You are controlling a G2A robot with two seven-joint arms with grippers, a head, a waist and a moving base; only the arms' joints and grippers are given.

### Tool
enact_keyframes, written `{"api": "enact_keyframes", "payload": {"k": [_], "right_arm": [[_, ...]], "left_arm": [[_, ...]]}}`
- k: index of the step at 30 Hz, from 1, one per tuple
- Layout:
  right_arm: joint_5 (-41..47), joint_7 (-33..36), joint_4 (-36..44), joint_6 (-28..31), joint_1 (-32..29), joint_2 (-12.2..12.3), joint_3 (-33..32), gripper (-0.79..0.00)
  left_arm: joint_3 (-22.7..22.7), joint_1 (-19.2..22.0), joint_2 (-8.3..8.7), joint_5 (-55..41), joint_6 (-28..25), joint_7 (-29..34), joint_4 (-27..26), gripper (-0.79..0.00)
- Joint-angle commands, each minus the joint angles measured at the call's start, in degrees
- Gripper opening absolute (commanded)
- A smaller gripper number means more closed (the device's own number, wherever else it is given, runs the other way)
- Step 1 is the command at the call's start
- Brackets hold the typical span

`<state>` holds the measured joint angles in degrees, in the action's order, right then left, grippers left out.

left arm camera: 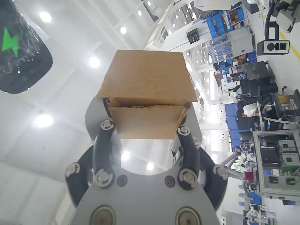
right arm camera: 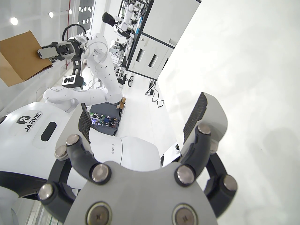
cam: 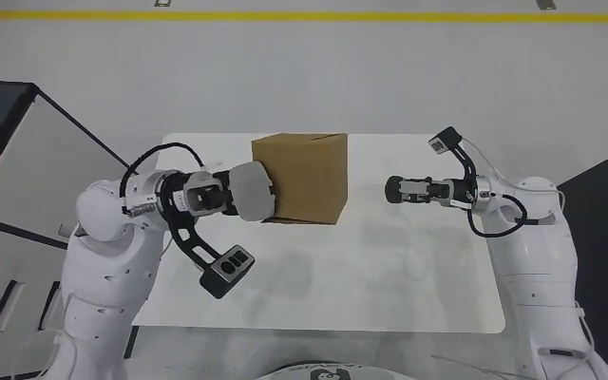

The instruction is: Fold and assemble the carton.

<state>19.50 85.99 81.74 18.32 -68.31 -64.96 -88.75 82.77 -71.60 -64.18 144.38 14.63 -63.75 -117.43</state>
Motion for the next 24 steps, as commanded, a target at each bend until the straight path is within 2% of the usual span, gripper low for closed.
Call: {"api": "enact_keyframes", "payload": {"k": [1,9,14,19,24], "right_arm": [[0.0,0.0,0.0,0.0,0.0,0.0,0.0,0.0],[0.0,0.0,0.0,0.0,0.0,0.0,0.0,0.0],[0.0,0.0,0.0,0.0,0.0,0.0,0.0,0.0],[0.0,0.0,0.0,0.0,0.0,0.0,0.0,0.0],[0.0,0.0,0.0,0.0,0.0,0.0,0.0,0.0]], "left_arm": [[-0.21,0.05,0.06,0.22,1.28,-0.47,0.29,-0.785],[-1.2,-0.24,0.22,-1.38,3.4,-0.46,0.62,-0.785],[-2.28,-1.19,0.15,-10.19,-0.15,0.46,1.87,-0.785],[-3.05,-2.08,0.07,-18.8,-6.81,3.73,2.12,-0.785],[-3.84,-3.29,-0.36,-29.71,-9.42,7.5,3.82,-0.785]]}}
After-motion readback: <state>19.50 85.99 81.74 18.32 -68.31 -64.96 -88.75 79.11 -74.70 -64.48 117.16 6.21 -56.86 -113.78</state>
